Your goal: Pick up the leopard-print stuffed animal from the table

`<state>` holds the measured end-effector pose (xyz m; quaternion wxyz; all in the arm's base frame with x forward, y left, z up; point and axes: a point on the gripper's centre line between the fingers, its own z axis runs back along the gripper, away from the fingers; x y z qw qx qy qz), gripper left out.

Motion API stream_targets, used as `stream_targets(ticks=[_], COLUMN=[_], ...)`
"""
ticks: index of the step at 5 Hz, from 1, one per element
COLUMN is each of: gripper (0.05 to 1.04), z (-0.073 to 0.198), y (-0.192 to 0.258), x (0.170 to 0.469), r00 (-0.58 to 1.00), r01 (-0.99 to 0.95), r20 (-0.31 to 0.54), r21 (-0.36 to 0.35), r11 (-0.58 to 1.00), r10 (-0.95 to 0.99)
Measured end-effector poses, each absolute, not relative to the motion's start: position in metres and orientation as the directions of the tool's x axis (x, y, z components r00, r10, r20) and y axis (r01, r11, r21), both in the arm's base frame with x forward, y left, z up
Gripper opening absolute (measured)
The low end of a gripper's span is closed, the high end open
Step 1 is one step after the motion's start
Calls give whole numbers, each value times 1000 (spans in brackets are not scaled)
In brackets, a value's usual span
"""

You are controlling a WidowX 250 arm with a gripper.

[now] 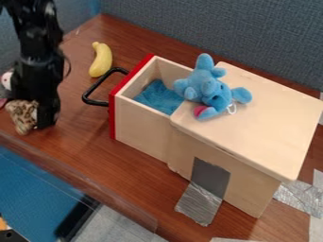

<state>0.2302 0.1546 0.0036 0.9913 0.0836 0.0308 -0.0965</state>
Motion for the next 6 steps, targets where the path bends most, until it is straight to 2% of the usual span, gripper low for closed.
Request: stream_targets(ticks=[1, 2, 3, 4, 5, 6], gripper=[695, 571, 564, 564, 564, 564], z=[3, 26, 65, 107, 109, 93], y=[152, 150, 159, 186, 218, 253], x=[230, 229, 245, 276, 307, 331], r00=[977, 979, 987, 987, 982, 971], r01=[209, 202, 140, 18, -92, -165], r20=[-71, -27, 68, 162, 160, 165], r21=[148, 109, 53, -3, -68, -72], r11=[967, 973, 989, 1000, 993, 984], r10=[-200, -201, -143, -18, 101, 175])
